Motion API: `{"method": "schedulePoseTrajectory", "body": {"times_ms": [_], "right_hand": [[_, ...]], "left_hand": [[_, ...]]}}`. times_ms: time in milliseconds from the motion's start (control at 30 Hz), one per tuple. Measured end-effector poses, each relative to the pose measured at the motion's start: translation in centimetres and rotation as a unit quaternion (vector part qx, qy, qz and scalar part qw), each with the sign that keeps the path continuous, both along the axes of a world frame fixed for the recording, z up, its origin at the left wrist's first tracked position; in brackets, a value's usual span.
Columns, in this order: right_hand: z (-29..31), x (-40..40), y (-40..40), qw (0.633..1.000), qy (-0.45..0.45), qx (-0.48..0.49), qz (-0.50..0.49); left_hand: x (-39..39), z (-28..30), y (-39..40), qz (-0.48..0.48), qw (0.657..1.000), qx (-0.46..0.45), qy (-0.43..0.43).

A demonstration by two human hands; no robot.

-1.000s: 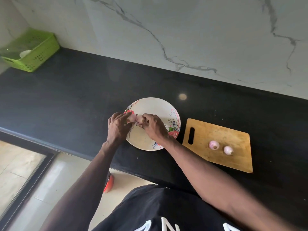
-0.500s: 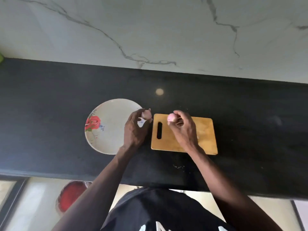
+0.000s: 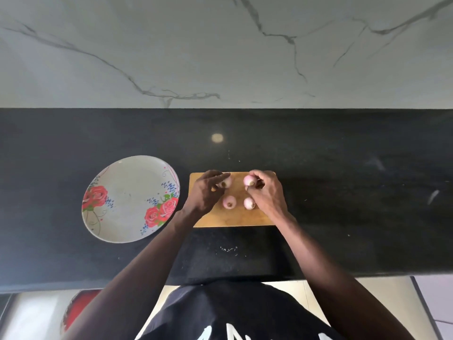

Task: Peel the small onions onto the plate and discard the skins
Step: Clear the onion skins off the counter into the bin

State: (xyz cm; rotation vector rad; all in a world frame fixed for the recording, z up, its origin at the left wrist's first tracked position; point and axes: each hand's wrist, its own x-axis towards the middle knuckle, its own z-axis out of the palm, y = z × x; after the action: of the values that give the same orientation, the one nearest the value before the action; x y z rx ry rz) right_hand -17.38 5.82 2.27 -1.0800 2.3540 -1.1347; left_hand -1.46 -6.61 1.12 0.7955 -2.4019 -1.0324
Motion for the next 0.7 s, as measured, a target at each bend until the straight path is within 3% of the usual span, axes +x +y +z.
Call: {"method": "schedulePoseTrajectory", "body": {"times_ms": [700], "right_hand": [[-1.5, -0.1, 0.0, 1.000, 0.004, -0.012, 0.029]], "left_hand": [[0.0, 0.4, -0.7, -0.042, 0.997, 0.039, -0.049]]}}
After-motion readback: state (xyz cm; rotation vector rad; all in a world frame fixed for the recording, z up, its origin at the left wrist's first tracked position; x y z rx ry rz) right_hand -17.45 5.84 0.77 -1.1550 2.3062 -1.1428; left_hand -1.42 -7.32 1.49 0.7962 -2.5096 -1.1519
